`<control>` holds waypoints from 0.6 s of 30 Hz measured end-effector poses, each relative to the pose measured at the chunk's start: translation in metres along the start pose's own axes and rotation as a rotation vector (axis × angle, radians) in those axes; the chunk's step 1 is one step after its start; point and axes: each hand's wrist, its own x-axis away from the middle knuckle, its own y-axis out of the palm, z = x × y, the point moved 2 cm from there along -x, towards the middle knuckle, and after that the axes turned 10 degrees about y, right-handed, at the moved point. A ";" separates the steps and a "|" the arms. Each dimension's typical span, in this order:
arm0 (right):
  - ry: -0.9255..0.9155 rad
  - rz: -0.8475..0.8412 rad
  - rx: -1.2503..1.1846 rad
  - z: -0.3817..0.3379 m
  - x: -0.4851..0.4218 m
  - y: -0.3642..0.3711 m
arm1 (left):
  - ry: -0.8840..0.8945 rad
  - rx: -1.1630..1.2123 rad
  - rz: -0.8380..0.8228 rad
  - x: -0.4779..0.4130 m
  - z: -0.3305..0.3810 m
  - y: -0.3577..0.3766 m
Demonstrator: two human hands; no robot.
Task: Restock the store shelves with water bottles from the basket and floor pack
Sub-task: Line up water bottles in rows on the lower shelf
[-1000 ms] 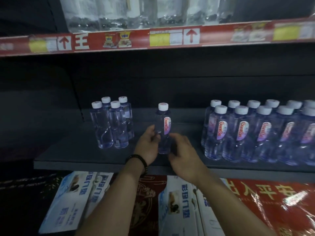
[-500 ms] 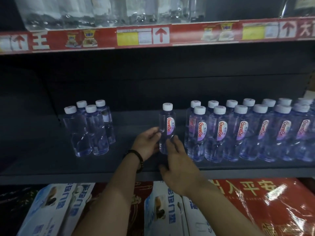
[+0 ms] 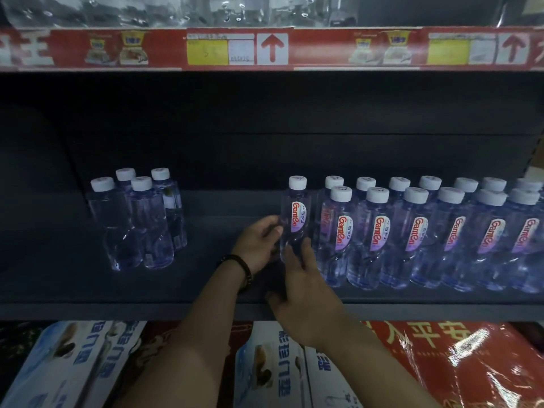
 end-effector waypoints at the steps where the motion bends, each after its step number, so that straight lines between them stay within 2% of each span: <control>1: 0.003 -0.002 0.001 0.000 0.000 0.000 | 0.004 -0.006 0.006 0.000 0.000 0.000; 10: 0.024 -0.007 -0.041 0.004 -0.002 -0.004 | 0.017 -0.014 0.060 -0.004 -0.004 0.012; 15: -0.042 0.096 -0.110 -0.006 0.003 -0.014 | -0.024 -0.053 0.060 0.001 0.000 0.005; 18: -0.078 0.130 -0.155 -0.019 0.005 -0.021 | -0.037 -0.079 0.150 0.013 0.012 -0.010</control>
